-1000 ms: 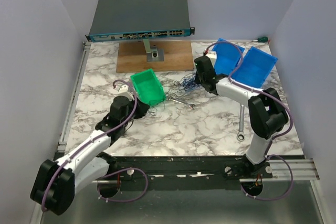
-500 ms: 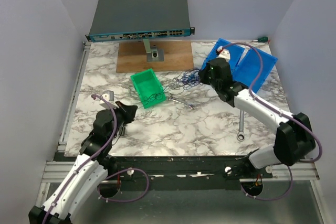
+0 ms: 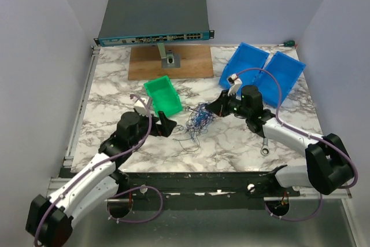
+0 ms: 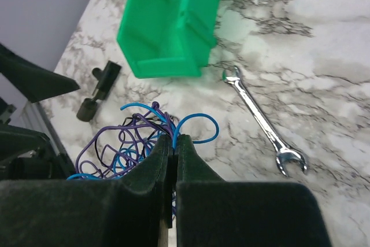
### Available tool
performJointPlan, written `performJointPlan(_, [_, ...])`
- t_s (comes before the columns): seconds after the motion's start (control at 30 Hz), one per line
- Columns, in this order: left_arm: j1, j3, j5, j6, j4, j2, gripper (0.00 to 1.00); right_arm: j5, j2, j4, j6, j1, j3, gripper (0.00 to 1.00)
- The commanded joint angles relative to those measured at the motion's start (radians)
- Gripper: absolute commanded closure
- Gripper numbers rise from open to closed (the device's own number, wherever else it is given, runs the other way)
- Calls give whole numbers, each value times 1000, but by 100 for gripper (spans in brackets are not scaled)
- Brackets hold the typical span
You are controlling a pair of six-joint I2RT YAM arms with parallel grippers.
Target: Untangle the cables
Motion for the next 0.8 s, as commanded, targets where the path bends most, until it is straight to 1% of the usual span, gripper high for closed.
performJointPlan(0.0, [-70, 122, 137, 78, 170, 187, 1, -165, 22, 129, 7, 18, 9, 98])
performJointPlan(0.17, [-74, 196, 257, 40, 283, 383, 1, -147, 34, 95, -22, 51, 32, 98])
performJointPlan(0.3, [-73, 261, 312, 35, 290, 509, 2, -159, 31, 102, -25, 65, 33, 98])
performJointPlan(0.33, [-73, 263, 332, 31, 304, 536, 5, -159, 25, 103, -27, 67, 33, 98])
performJointPlan(0.37, [-73, 251, 356, 25, 337, 552, 10, -152, 24, 103, -28, 70, 32, 98])
performJointPlan(0.4, [-74, 233, 384, 15, 394, 564, 15, -150, 21, 102, -32, 71, 30, 98])
performJointPlan(0.43, [-74, 209, 408, 11, 436, 567, 27, -148, 18, 101, -35, 71, 28, 98])
performJointPlan(0.47, [-73, 190, 425, 11, 484, 572, 42, -145, 15, 101, -39, 72, 23, 98])
performJointPlan(0.5, [-73, 166, 441, 14, 519, 578, 62, -143, 9, 107, -42, 71, 13, 98])
performJointPlan(0.53, [-74, 150, 443, 17, 546, 584, 80, -139, 6, 124, -41, 71, -4, 98])
performJointPlan(0.57, [-73, 149, 440, 18, 544, 593, 100, -138, 1, 144, -40, 71, -20, 95])
performJointPlan(0.6, [-72, 158, 445, 25, 521, 601, 100, -136, -1, 175, -38, 72, -43, 90])
performJointPlan(0.7, [-70, 160, 431, 27, 519, 606, 100, -101, -8, 247, -23, 71, -94, 60])
performJointPlan(0.73, [-65, 156, 425, 23, 525, 600, 100, -61, -14, 259, -18, 71, -114, 47])
performJointPlan(0.77, [-60, 149, 421, 21, 531, 590, 100, -22, -21, 282, -10, 71, -136, 39])
